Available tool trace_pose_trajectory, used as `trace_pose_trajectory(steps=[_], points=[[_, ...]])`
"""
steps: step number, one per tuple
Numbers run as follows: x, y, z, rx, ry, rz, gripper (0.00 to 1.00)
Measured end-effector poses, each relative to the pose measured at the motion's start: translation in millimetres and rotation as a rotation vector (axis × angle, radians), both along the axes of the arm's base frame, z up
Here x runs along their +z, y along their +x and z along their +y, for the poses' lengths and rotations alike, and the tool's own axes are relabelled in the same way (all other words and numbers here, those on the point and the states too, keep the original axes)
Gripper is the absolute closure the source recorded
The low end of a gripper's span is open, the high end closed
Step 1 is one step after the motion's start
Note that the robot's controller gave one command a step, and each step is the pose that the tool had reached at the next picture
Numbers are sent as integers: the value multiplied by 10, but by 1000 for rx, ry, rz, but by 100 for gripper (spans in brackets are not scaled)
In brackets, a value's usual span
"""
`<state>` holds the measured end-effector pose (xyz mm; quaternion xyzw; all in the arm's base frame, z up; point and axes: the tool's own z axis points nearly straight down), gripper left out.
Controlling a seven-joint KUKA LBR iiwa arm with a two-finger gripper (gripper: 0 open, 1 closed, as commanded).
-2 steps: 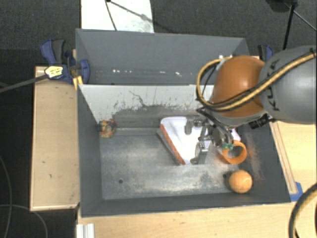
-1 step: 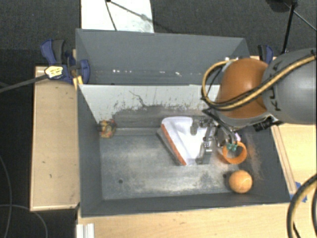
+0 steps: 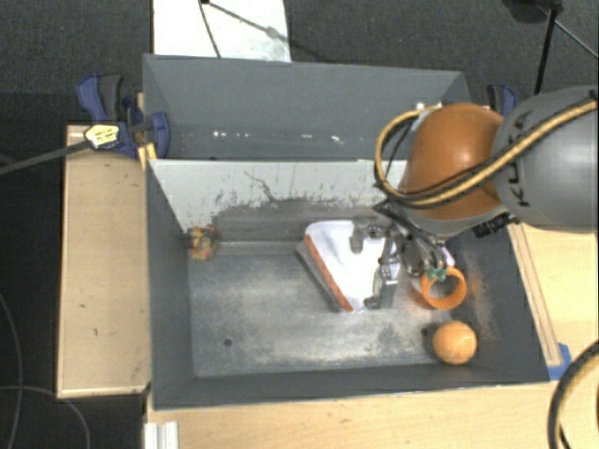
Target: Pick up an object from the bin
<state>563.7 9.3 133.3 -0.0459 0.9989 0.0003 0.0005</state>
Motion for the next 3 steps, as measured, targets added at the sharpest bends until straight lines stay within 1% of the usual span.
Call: trace_pose_trajectory(steps=[1,2,3], points=[[83,17,-45,255,0,-5,0],[302,-27,-260,126,1,-2,0],[273,38,-529,119,-1,-7,0]])
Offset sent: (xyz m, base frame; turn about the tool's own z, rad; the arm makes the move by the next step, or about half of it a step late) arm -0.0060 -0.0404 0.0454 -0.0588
